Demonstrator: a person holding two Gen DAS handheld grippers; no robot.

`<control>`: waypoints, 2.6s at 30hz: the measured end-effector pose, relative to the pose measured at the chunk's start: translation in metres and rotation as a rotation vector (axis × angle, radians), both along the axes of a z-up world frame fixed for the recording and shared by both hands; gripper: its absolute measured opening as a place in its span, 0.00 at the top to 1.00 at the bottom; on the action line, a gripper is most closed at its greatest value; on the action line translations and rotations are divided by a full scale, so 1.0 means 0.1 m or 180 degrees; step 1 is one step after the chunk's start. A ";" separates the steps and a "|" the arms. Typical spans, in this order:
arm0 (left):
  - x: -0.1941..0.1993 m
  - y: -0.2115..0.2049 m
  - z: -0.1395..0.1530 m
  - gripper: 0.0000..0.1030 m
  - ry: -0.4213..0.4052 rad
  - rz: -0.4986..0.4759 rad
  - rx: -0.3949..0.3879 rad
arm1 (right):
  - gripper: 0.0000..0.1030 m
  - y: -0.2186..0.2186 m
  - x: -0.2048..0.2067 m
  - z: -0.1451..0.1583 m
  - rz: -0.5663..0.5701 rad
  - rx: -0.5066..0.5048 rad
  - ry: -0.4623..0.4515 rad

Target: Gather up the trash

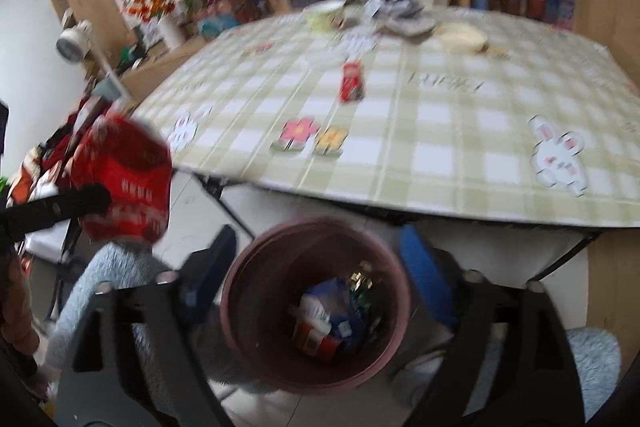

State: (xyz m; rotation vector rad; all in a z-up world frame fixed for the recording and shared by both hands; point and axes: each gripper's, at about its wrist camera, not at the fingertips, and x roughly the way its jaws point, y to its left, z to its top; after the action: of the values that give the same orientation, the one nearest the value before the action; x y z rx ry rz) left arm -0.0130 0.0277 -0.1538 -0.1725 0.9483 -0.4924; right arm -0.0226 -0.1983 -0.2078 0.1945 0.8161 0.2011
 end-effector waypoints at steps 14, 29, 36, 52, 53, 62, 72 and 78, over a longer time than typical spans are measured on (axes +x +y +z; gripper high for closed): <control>-0.08 -0.33 -0.32 0.73 0.0132 -0.0345 0.0214 | 0.06 -0.31 -0.16 0.11 -0.0732 -0.0110 -0.0233; -0.02 -0.41 -0.53 0.73 0.0338 -0.0419 0.0297 | 0.06 -0.37 -0.21 0.06 -0.0852 -0.0051 -0.0199; 0.14 -0.49 -0.70 0.73 0.0412 -0.0456 0.0469 | 0.06 -0.44 -0.23 0.05 -0.0932 0.0009 -0.0183; -0.06 -0.37 -0.57 0.12 -0.0001 -0.0043 0.0669 | 0.06 -0.38 -0.17 -0.04 -0.0887 -0.0010 -0.0065; -0.06 -0.36 -0.57 0.12 -0.0009 -0.0026 0.0672 | 0.06 -0.37 -0.17 -0.04 -0.0884 -0.0011 -0.0058; -0.02 -0.38 -0.66 0.11 0.0126 -0.0003 0.0727 | 0.06 -0.40 -0.14 -0.12 -0.0903 0.0012 0.0037; 0.04 -0.34 -0.74 0.11 0.0219 0.0078 0.0724 | 0.06 -0.40 -0.07 -0.25 -0.0886 0.0047 0.0142; 0.12 -0.25 -0.68 0.11 0.0124 0.0203 0.0528 | 0.06 -0.40 0.00 -0.28 -0.0853 0.0031 0.0110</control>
State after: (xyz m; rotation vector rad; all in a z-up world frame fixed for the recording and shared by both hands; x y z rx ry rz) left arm -0.0007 0.0026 -0.2217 -0.0624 1.0139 -0.3508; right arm -0.0223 -0.2386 -0.2362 0.3147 0.8148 -0.0505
